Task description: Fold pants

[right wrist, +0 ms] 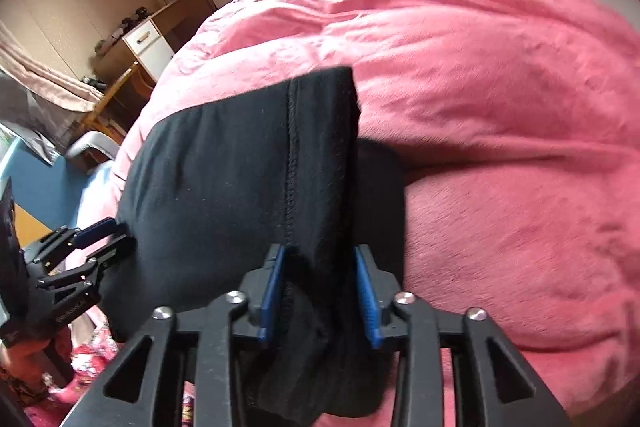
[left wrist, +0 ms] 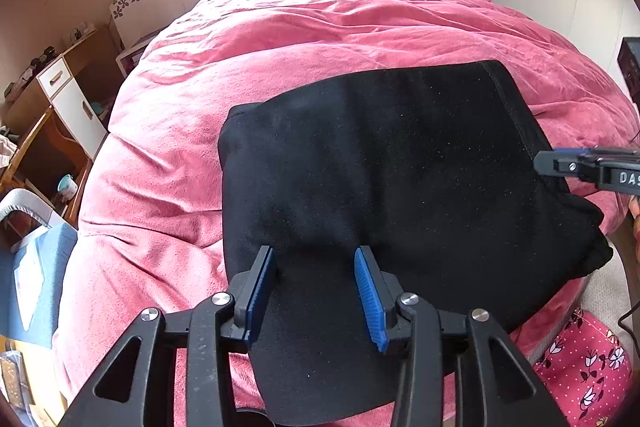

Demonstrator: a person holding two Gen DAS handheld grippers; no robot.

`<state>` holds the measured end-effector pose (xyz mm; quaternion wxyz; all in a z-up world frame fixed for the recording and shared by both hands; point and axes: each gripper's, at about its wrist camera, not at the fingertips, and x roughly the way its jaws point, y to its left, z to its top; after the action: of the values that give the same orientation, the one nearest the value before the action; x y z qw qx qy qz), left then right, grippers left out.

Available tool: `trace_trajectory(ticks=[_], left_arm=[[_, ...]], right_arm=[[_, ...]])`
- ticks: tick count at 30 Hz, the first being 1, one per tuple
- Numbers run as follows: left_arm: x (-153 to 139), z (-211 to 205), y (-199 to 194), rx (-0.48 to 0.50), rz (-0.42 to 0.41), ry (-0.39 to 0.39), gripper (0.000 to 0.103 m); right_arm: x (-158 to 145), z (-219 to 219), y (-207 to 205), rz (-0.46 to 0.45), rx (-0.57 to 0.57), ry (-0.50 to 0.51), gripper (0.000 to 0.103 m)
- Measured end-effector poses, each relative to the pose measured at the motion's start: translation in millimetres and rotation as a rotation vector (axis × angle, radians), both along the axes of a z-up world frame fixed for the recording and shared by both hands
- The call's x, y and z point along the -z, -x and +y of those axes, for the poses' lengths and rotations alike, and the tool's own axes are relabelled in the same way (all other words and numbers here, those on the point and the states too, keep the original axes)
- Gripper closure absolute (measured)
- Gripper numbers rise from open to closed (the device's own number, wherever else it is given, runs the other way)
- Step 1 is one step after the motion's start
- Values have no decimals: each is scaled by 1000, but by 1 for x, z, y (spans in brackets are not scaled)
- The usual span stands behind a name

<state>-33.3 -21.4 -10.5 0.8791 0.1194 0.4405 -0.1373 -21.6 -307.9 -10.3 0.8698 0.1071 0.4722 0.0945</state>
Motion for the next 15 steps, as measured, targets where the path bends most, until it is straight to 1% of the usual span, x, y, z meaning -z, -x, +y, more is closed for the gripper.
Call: trace_trajectory(ticks=[2, 3, 6, 9, 10, 11, 12, 14, 15], left_arm=[[0, 1, 0, 0, -1, 1, 61], [0, 1, 0, -1, 0, 1, 59], [0, 4, -1, -14, 0, 3, 53], [0, 5, -2, -21, 6, 13, 53], [0, 5, -2, -20, 5, 11, 53], [0, 4, -1, -19, 4, 8, 53], [1, 4, -1, -22, 2, 0, 53], [3, 5, -2, -26, 7, -6, 53], [3, 6, -2, -29, 9, -2, 53]], right_arm=[[-1, 1, 1, 0, -3, -18, 56], [-2, 1, 1, 2, -1, -21, 51], [1, 6, 1, 16, -25, -16, 50], [11, 18, -2, 43, -54, 69, 51], [13, 20, -1, 44, -73, 72, 55], [16, 23, -1, 50, -104, 48, 69], [18, 24, 0, 62, -114, 36, 71], [20, 23, -1, 75, -121, 10, 81], [18, 20, -1, 73, -116, -19, 87]])
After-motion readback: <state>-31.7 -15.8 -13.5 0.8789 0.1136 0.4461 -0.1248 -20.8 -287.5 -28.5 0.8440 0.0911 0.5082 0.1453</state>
